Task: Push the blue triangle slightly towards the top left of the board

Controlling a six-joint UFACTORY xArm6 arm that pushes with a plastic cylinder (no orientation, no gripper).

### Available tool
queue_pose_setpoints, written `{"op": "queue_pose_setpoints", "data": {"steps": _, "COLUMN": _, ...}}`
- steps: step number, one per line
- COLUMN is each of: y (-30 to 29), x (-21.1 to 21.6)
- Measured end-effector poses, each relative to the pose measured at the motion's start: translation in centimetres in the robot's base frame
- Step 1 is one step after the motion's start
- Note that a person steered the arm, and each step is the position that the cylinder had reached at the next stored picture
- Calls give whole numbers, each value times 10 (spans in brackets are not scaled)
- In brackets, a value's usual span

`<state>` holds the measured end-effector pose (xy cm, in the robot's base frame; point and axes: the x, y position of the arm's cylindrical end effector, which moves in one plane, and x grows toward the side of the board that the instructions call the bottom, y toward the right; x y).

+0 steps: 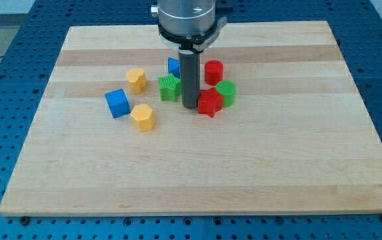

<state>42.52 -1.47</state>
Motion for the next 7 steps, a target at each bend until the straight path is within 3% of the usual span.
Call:
{"op": "queue_pose_setpoints", "data": {"steps": 2, "y": -7, "x": -33}}
{"op": "queue_pose_setpoints", "data": {"steps": 6, "y": 14, "x": -57}}
{"op": "queue_pose_setpoints", "data": {"steps": 7, "y": -12, "x": -71}}
